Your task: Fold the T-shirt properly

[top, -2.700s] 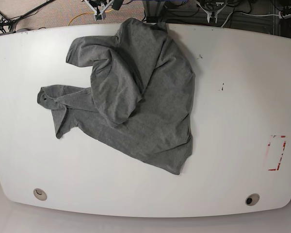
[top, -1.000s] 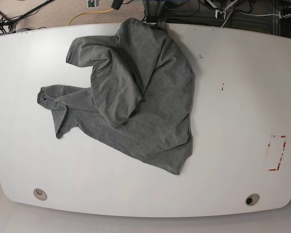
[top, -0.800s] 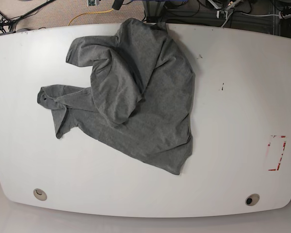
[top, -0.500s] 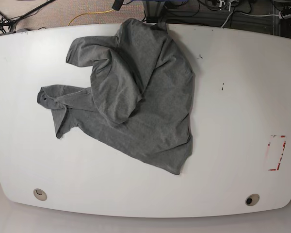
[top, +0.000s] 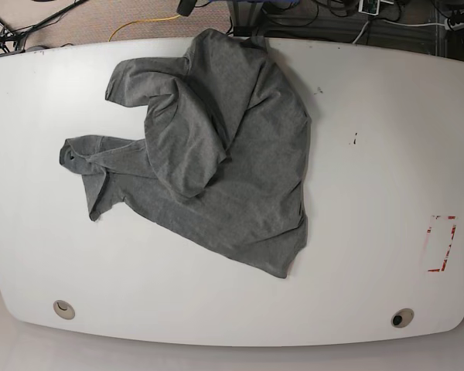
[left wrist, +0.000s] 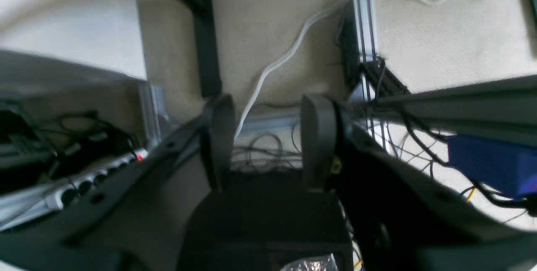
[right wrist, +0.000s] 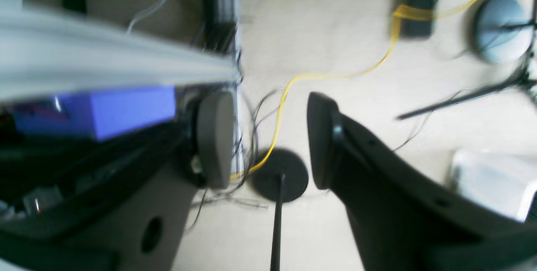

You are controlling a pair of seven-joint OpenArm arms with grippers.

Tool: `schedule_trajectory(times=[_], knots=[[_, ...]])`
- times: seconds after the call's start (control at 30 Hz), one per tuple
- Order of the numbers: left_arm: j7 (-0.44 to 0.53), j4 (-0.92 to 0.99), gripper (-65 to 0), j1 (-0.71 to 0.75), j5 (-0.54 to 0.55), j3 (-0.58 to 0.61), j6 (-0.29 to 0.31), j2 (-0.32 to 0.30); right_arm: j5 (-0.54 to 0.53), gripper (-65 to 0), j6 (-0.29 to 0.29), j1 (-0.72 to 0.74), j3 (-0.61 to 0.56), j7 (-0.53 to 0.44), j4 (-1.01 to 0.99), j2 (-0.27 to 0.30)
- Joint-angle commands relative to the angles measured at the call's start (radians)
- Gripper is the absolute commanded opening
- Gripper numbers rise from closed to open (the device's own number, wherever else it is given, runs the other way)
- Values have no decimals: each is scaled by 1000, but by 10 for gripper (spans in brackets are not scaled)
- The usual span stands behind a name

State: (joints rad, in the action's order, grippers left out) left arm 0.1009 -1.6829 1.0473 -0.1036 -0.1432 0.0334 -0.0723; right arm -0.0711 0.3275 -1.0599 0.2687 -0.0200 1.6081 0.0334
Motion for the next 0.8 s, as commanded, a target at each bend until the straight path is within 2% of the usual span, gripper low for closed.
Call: schedule_trajectory(times=[0.0,0.17,0.23,0.33,0.4,0.53,0.77], knots=[[13,-59,-407,50,3,-2,-7,7,-55,-358,6,-59,2,22,111,30],[13,-148,-400,78,3,-3,-7,32,-141,-201,6,-112,7,56,219,70],[13,-181,-349,83,3,-6,-7,44,-167,-159,6,-128,5,58,260,90],[13,-228,-213,84,3,-8,-7,70,-190,-154,6,-141,11,59,323,102],[13,-251,-160,86,3,-8,-8,81,-192,-154,6,-159,22,55,354,102],[13,-267,-158,80,3,-6,-8,99,-192,-154,6,-150,60,53,393,102],[13,-276,-158,-26,0,-3,-8,99,-233,-154,8,-21,88,59,392,102]])
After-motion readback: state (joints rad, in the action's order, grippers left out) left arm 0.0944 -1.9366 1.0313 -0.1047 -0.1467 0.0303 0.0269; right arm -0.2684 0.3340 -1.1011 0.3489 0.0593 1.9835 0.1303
